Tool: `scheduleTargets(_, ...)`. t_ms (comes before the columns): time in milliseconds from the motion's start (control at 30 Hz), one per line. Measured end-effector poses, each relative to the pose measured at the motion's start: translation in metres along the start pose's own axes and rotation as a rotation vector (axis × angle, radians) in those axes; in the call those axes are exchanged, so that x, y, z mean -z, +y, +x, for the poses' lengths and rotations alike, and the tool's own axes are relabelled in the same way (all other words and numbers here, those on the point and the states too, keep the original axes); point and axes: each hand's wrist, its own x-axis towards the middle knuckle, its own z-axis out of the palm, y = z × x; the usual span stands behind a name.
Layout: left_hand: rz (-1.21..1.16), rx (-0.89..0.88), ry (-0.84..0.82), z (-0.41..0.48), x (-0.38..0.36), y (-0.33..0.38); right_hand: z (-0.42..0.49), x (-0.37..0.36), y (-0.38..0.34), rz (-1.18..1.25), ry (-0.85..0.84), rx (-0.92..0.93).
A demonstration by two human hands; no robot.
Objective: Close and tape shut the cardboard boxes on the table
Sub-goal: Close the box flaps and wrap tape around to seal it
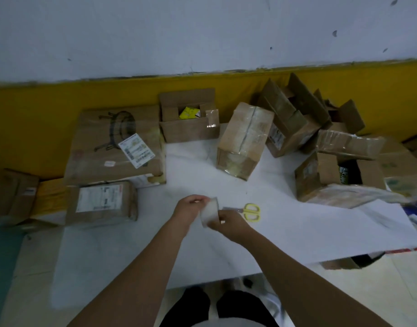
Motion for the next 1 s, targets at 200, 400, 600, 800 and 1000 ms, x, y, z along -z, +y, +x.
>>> scheduleTargets(200,0.105,-0.090,0.095,-0.040,0.018,-0.042,-0.044,-0.035,0.008,0.053,-0.042,0.036)
scheduleTargets(400,0.252,-0.207,0.256,-0.089,0.011,-0.105,-0.102,-0.078,0.037,-0.063,-0.049,0.070)
scheduleTargets(600,0.217,-0.253,0.265,-0.112,-0.010,-0.162,-0.130,-0.098,0.079,-0.118,-0.099,-0.138)
scheduleTargets(800,0.338,-0.259,0.301,-0.071,-0.019,-0.204,-0.097,-0.124,0.110,0.002,-0.047,-0.326)
scheduleTargets(1000,0.525,-0.299,0.356,-0.022,-0.011,-0.204,-0.064,-0.142,0.122,-0.056,0.114,-0.340)
